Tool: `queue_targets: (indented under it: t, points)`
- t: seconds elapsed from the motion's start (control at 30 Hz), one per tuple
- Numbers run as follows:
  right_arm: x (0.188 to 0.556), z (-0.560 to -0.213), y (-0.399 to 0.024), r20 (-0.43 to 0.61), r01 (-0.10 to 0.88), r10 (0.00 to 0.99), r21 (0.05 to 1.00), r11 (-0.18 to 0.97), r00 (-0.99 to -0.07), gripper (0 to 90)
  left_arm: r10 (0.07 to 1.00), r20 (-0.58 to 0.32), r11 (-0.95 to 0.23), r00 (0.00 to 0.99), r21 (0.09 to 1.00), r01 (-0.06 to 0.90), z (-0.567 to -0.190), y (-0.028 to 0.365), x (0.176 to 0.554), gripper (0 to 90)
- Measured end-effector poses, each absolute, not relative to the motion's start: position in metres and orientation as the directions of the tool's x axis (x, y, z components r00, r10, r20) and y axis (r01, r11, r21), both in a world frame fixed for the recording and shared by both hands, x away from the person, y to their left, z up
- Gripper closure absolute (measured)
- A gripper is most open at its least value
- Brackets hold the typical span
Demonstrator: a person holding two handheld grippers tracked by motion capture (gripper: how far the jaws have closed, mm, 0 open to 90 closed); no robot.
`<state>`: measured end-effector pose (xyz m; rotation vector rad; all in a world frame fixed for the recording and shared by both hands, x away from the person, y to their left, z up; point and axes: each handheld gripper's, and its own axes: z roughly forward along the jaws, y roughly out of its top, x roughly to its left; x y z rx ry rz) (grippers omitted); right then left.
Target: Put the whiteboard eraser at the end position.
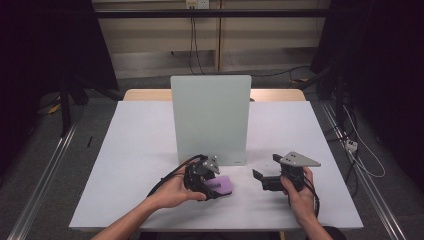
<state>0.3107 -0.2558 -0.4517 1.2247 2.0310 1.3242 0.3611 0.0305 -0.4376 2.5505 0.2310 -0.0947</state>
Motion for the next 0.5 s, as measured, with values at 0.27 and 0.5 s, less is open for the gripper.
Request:
queue_targets:
  t: [0.27,0.5]
  points:
    - [0.3110,-0.4519,-0.2558,0.110,0.442,0.846,0.883,0.158,-0.522,4.8,0.176,-0.127,-0.807,0.976,0.549,0.218,-0.4389,0.0318,0.3622,27.5]
    - [0.3110,-0.4519,-0.2556,0.113,0.445,0.845,0.882,0.157,-0.522,4.8,0.211,-0.109,-0.768,0.971,0.596,0.234,-0.4311,0.0365,0.3626,14.6]
